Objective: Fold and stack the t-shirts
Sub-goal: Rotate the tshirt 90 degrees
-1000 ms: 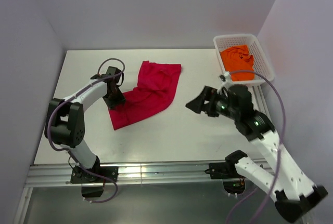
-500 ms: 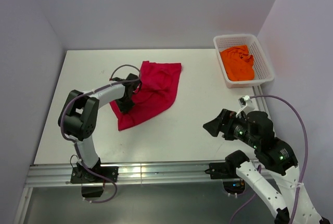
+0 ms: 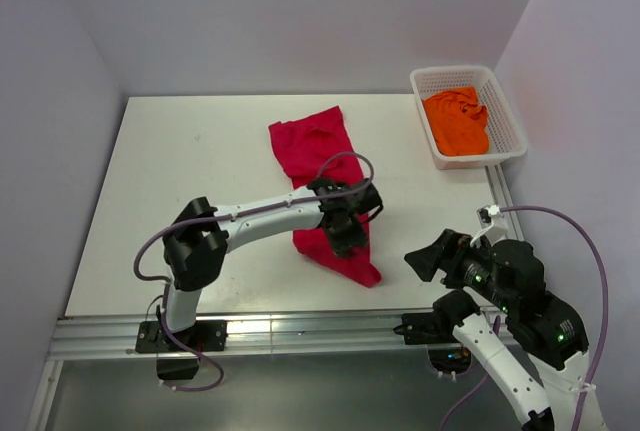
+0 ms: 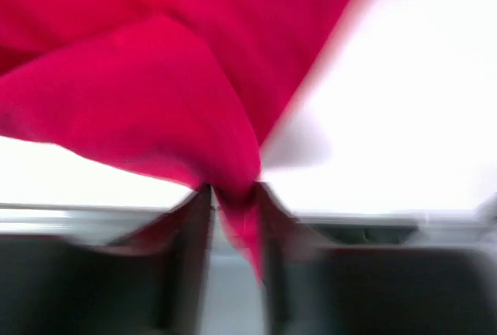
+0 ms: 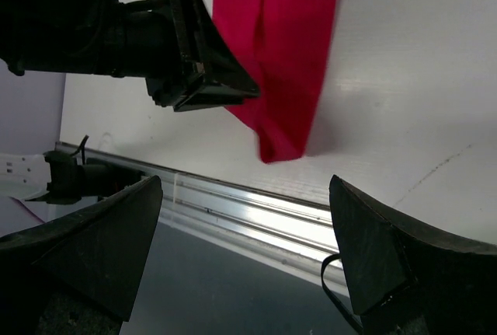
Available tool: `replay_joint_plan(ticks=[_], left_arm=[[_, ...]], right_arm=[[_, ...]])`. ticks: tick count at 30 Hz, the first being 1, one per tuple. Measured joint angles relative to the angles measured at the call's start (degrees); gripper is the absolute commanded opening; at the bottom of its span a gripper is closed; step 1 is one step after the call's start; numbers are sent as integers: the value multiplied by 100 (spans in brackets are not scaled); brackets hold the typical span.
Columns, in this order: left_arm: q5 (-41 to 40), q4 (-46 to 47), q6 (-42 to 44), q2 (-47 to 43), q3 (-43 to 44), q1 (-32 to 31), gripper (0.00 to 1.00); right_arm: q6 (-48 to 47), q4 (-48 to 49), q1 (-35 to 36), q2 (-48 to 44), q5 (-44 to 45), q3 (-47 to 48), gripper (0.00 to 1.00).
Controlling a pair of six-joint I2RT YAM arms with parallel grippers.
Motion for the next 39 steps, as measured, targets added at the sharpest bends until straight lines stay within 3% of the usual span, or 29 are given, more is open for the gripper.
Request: replay_joint_plan(ticks=[2, 6, 14, 20, 23, 27, 32, 33, 34, 36, 39], left_arm=[[118, 9, -216, 173, 505, -256, 63], [201, -168, -461, 227, 890, -527, 70], [-293, -645, -726, -533, 179, -407, 66], [-564, -391, -501, -1580, -1012, 323, 60], [-667, -249, -166, -1423, -1021, 778, 61], [-658, -109, 208, -745, -651, 883, 61], [-420, 181, 463, -291, -704, 824, 42], [-369, 227, 490, -243, -713, 820, 34], [-343, 262, 509, -197, -715, 815, 14], [-304, 302, 579, -103, -715, 804, 0], [-247, 352, 684, 76, -726, 763, 0]], right_arm=[[13, -87, 0, -48, -2, 0, 95], [13, -184, 0, -74, -22, -2, 95], [63, -251, 0, -205, -162, -129, 95], [140, -197, 0, -210, -363, -411, 94], [157, -175, 0, -160, -413, -516, 94], [166, -98, 0, -55, -457, -525, 94], [175, -20, 0, -7, -461, -527, 94], [186, -13, 0, -7, -459, -529, 94], [192, -2, 0, -7, -459, -533, 94], [212, 13, 0, -11, -459, -560, 94], [243, 9, 0, -33, -457, -645, 94]])
